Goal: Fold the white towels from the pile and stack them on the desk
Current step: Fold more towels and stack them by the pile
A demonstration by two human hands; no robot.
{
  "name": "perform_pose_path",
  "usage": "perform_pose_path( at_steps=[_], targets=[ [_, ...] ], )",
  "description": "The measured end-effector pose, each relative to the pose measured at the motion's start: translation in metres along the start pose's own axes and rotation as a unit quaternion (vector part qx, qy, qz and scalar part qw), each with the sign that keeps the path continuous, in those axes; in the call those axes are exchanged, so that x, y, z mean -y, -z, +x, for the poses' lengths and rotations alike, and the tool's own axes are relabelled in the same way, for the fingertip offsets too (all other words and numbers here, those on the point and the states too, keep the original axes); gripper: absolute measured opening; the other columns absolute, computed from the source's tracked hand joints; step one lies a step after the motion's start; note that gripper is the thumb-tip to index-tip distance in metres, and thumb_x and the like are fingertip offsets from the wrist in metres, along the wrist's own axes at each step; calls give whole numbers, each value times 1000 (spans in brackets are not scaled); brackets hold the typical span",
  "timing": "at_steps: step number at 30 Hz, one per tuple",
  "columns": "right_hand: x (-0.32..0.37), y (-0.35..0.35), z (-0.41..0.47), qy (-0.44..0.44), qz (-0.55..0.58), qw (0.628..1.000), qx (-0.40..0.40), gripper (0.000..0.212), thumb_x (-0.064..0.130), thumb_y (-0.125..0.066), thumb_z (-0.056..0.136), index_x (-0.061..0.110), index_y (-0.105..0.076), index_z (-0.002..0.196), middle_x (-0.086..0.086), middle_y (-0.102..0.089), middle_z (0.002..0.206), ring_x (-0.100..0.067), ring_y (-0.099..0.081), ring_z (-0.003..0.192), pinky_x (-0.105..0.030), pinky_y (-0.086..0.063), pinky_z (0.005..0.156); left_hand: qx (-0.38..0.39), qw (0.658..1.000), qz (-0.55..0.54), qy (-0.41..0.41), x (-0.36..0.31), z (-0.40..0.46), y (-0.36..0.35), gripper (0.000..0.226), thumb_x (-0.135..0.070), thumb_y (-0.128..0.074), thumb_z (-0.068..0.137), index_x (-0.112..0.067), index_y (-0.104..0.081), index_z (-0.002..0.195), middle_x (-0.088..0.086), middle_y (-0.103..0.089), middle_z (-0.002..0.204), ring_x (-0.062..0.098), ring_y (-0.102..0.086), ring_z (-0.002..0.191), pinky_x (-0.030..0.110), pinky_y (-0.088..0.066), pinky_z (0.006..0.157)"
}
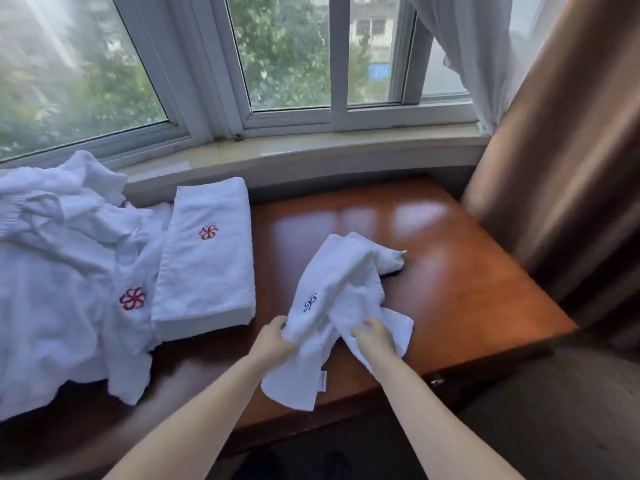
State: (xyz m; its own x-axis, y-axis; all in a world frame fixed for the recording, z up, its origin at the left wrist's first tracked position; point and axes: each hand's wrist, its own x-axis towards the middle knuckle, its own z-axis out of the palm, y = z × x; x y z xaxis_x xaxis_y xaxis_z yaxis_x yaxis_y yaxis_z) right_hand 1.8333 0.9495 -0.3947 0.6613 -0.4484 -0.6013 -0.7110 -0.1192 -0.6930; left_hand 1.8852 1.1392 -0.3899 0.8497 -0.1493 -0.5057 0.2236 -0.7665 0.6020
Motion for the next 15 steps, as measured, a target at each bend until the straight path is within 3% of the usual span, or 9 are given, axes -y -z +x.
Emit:
perform_pose_path(
  at_steps=[3, 6, 9, 11, 13, 15],
  targets=[
    [-17, -6, -3, 17, -92, 994, -49, 59, 28, -59, 86, 22, -38, 141, -8, -39, 134, -29, -49, 111, -32, -49, 79, -41, 999, -21, 7, 11, -4, -14, 44, -19, -53, 90, -19, -48, 134, -2, -56, 112, 12, -55, 84, 20, -41, 61],
    [-30, -9, -4, -9, -52, 998, -22, 71, 23, -62, 85, 21, -23, 144, -9, -39, 132, -30, -54, 105, -31, -48, 70, -20, 984, -175, 40, 13, -8, -21, 30, -25, -48, 99, -9, -60, 121, 4, -63, 95, 17, -56, 77, 24, -44, 66],
    [-41, -13, -9, -33, -28, 999, 31, 49, 18, -60, 86, 7, -46, 131, -10, -58, 119, -26, -58, 100, -28, -48, 75, 30, 937, -331, 108, 16, -14, -21, 32, -30, -49, 100, -6, -60, 119, 12, -68, 106, 27, -65, 91, 34, -53, 74],
    [-46, -12, -14, -31, 23, 999, 33, 24, 14, -54, 87, 3, -61, 107, -11, -62, 102, -24, -56, 86, -27, -43, 70, -9, 942, -319, 104, 21, -15, -22, 36, -31, -49, 100, -6, -59, 125, 12, -66, 113, 31, -63, 103, 40, -53, 87],
    [-45, -5, -16, -4, 169, 984, -63, 14, 14, -50, 90, 5, -61, 89, -16, -57, 102, -24, -51, 85, -29, -37, 72, -106, 956, -258, 86, 26, -16, -21, 40, -30, -46, 101, -2, -57, 127, 15, -63, 115, 33, -59, 107, 44, -47, 94],
    [-43, 9, -19, 15, 288, 914, -286, 26, 19, -44, 97, -1, -61, 100, -19, -50, 121, -28, -50, 102, -32, -38, 85, -194, 941, -259, 97, 28, -19, -20, 41, -29, -41, 101, 5, -57, 119, 19, -63, 106, 33, -59, 98, 47, -44, 96]
  ],
)
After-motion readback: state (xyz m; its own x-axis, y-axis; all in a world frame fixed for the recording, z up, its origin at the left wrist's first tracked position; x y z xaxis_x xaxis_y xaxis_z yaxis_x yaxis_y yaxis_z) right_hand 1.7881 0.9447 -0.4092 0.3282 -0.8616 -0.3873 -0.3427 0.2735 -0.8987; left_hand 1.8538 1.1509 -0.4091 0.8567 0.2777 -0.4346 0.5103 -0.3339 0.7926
